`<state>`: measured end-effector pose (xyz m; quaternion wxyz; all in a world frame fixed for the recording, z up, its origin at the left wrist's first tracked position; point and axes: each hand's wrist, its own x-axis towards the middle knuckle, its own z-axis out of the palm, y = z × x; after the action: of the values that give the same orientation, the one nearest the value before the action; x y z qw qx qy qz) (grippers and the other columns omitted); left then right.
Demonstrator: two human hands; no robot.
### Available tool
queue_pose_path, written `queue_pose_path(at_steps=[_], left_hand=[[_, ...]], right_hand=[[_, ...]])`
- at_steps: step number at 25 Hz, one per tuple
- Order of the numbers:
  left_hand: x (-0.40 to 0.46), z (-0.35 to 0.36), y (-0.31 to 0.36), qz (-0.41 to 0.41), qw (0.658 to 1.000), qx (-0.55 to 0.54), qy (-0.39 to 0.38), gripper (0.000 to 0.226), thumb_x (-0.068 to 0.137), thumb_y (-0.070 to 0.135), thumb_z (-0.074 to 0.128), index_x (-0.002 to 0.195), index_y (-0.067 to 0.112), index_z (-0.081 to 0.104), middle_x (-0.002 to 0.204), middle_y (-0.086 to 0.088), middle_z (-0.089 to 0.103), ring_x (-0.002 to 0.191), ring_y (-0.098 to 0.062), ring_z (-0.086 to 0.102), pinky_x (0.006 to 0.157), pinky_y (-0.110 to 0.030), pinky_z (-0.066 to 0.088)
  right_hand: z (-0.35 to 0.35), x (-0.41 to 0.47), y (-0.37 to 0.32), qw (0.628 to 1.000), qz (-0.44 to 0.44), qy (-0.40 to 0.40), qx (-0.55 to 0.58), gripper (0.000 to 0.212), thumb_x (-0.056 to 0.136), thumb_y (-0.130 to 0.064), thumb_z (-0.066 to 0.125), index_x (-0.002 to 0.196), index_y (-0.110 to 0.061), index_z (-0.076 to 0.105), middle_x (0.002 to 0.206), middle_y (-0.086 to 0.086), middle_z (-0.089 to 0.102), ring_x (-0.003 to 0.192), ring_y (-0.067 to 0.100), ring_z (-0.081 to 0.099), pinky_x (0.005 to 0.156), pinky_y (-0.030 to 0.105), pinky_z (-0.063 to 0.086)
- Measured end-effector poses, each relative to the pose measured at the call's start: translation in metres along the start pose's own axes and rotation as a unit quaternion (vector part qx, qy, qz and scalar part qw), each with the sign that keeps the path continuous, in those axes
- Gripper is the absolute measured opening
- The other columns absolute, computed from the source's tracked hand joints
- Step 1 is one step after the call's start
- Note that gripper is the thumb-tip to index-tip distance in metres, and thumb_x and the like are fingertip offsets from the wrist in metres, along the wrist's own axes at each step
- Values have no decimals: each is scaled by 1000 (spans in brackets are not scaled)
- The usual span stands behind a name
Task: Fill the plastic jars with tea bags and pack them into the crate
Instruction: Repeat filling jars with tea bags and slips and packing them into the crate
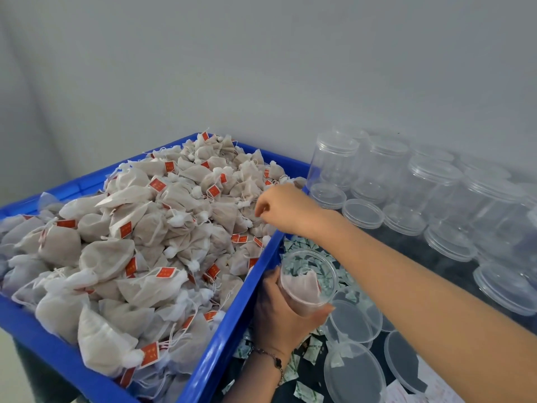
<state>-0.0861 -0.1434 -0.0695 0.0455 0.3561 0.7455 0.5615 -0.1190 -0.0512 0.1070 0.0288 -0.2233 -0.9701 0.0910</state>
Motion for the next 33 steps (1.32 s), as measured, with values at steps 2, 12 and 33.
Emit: queue_pose_path(at_steps=[2, 12, 33], left_hand=[[0, 1, -1, 6, 1000, 5, -2, 113, 40, 82, 65, 124, 8, 47, 113, -3, 61, 98, -20, 65, 71, -35, 58], [2, 2, -4, 36, 999, 1, 23, 113, 44, 80, 65, 129, 9, 44, 118, -7, 62, 105, -24, 63, 80, -38, 56], [1, -1, -2, -17, 1000, 5, -21, 111, 38, 72, 68, 120, 0, 48, 108, -13, 63, 93, -31, 65, 74, -44, 57]], right_hand=[[23, 22, 0, 996, 3, -80, -27, 30, 90, -1, 52, 114, -12, 66, 115, 5, 65, 97, 18, 63, 87, 30, 52], [34, 34, 7, 980, -6, -177, -93, 9, 81, -9, 67, 83, -17, 70, 87, 0, 65, 84, 19, 62, 69, 31, 52], [-9, -105, 31, 956, 60, 85, 273, 15, 91, -2, 55, 82, -13, 58, 76, 3, 67, 66, 4, 65, 66, 23, 56]])
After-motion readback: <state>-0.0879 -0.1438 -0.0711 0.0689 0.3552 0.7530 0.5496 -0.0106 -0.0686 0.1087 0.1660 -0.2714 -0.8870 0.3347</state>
